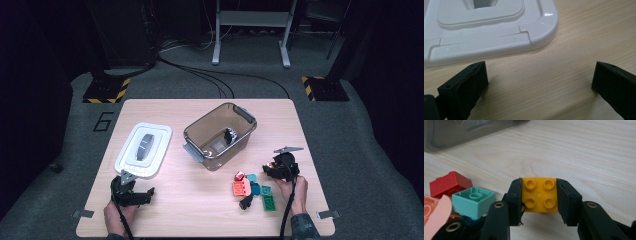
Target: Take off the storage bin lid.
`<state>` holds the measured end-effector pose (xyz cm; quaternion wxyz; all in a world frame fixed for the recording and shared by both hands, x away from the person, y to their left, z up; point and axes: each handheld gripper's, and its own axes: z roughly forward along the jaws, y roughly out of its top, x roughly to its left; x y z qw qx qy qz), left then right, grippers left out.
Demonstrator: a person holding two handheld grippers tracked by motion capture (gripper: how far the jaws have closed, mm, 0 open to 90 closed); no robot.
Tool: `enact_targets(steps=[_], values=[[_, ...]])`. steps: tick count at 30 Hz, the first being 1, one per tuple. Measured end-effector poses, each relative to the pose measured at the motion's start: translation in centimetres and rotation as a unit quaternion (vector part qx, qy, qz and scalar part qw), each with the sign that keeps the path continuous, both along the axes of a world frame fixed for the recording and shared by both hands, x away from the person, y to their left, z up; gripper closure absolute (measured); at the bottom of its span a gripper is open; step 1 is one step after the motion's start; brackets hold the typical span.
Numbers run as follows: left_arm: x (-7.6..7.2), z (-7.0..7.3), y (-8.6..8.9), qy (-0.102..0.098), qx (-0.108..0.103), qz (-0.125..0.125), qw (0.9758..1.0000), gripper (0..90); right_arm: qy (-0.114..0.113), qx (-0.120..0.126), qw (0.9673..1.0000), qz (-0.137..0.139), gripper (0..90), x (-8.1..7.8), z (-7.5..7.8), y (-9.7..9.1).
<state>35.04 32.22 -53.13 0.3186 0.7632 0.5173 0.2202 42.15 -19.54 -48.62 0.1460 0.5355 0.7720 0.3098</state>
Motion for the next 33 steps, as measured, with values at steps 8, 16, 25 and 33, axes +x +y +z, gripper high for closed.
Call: enact_targets(steps=[8,16,25,33], values=[[0.0,0.0,0.0,0.000,-0.001,0.001,1.0000,0.0,-0.007,0.001,1.0000,0.003,58.9,1.1,0.8,0.1],[0.0,0.0,0.0,0.000,-0.002,0.001,1.0000,0.0,-0.010,0.010,0.9999,0.004,58.9,2.2,1.7,0.1],[0.0,0.0,0.0,0.000,-0.002,0.001,1.0000,0.0,-0.017,0.012,0.9997,0.011,58.9,3.4,2.9,0.5],[0.0,0.0,0.0,-0.001,-0.002,0.001,1.0000,0.0,-0.019,0.017,0.9996,0.015,58.9,4.2,3.2,0.7]])
